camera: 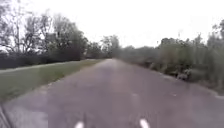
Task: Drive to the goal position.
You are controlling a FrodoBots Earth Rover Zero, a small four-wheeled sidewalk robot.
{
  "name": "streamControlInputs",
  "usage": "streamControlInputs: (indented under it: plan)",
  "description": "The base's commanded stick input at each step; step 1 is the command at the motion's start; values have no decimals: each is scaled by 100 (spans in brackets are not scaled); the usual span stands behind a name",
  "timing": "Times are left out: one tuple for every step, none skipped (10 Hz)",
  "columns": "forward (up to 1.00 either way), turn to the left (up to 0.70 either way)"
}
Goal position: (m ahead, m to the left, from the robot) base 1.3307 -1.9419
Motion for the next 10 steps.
streamControlInputs:
  plan:
    - [70, 0]
    - [70, 0]
    - [70, 0]
    - [70, 0]
    - [70, 0]
    - [70, 0]
    - [70, 0]
    - [70, 0]
    - [70, 0]
    - [70, 0]
